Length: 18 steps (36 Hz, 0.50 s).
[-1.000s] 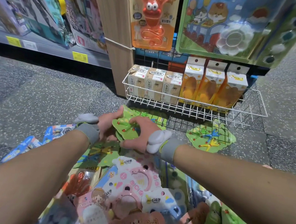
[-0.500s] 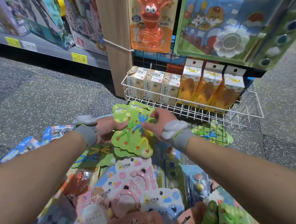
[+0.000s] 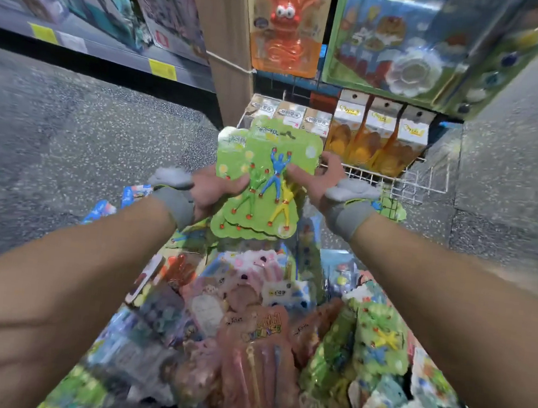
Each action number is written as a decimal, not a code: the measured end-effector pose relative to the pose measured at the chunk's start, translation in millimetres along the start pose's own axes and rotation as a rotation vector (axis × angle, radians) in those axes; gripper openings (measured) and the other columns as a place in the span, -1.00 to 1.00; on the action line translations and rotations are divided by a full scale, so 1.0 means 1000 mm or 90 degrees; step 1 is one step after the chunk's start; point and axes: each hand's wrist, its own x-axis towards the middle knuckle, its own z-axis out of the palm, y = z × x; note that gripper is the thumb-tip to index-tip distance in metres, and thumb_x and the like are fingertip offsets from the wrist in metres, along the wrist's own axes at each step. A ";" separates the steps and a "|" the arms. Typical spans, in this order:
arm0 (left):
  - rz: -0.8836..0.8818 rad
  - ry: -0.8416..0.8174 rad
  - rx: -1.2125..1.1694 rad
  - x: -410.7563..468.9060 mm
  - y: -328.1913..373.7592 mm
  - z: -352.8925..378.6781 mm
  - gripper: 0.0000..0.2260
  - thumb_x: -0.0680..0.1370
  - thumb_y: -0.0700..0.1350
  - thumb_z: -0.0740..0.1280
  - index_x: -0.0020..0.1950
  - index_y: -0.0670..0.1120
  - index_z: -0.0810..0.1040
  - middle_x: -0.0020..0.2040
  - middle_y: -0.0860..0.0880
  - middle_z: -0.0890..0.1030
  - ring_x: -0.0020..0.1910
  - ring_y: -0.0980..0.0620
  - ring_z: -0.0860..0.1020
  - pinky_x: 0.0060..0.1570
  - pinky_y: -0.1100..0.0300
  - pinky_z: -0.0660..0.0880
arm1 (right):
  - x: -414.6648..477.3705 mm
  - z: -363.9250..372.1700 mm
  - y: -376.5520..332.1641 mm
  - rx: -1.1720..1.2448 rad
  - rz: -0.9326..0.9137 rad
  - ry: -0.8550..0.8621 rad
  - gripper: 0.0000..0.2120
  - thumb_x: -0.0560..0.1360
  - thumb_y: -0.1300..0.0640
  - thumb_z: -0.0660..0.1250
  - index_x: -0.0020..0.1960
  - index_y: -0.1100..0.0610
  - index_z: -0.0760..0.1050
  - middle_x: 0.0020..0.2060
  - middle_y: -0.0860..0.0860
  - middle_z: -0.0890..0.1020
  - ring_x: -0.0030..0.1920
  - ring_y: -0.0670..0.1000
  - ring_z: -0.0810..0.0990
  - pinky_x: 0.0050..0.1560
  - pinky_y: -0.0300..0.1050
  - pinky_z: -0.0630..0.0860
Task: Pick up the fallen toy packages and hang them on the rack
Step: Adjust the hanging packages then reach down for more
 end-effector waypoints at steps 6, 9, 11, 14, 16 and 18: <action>0.045 0.022 0.186 -0.085 0.085 0.004 -0.68 0.55 -0.12 0.40 0.29 -0.16 0.53 0.13 -0.04 0.61 0.03 0.02 0.57 -0.17 0.47 0.46 | -0.071 -0.054 -0.088 -0.013 0.069 0.012 -0.23 0.44 -0.23 0.40 0.43 0.18 0.19 0.13 0.04 0.38 0.07 0.07 0.42 0.18 0.04 0.41; 0.007 -0.020 0.200 -0.106 0.105 0.005 -0.75 0.57 -0.15 0.38 0.23 -0.03 0.50 0.17 0.00 0.59 0.12 -0.01 0.56 0.19 0.14 0.47 | -0.089 -0.072 -0.106 0.015 0.060 0.052 -0.29 0.46 -0.14 0.42 0.42 0.19 0.21 0.25 0.13 0.45 0.17 0.14 0.47 0.21 0.04 0.41; -0.011 -0.019 0.134 -0.126 0.120 0.008 -0.80 0.54 -0.20 0.41 0.13 -0.01 0.55 0.05 0.01 0.64 0.13 -0.06 0.58 0.28 -0.01 0.46 | -0.108 -0.087 -0.128 0.005 0.062 0.044 -0.28 0.44 -0.15 0.44 0.43 0.14 0.22 0.28 0.14 0.47 0.20 0.17 0.50 0.23 0.09 0.45; 0.000 0.024 0.084 -0.170 0.175 0.007 -0.76 0.52 -0.23 0.42 0.17 -0.13 0.54 -0.11 0.09 0.61 -0.04 0.05 0.64 -0.08 0.31 0.54 | -0.140 -0.127 -0.192 -0.001 0.058 0.041 -0.23 0.39 -0.18 0.48 0.44 0.11 0.27 0.07 0.04 0.49 0.06 0.10 0.49 0.12 0.02 0.47; 0.001 0.006 0.119 -0.194 0.202 0.010 -0.80 0.56 -0.20 0.38 0.18 -0.10 0.52 -0.09 0.07 0.59 -0.21 0.21 0.62 -0.35 0.47 0.44 | -0.157 -0.144 -0.216 -0.016 0.073 0.026 -0.27 0.38 -0.19 0.48 0.41 0.08 0.30 -0.06 -0.02 0.45 -0.03 0.07 0.46 0.01 -0.01 0.47; -0.001 -0.014 0.135 -0.218 0.243 0.004 -0.76 0.58 -0.08 0.36 0.23 -0.08 0.50 -0.06 0.06 0.56 -0.10 0.09 0.60 -0.36 0.50 0.38 | -0.179 -0.167 -0.253 -0.022 0.071 0.032 -0.34 0.40 -0.16 0.48 0.35 0.06 0.31 -0.03 0.01 0.48 -0.04 0.08 0.49 0.03 0.01 0.50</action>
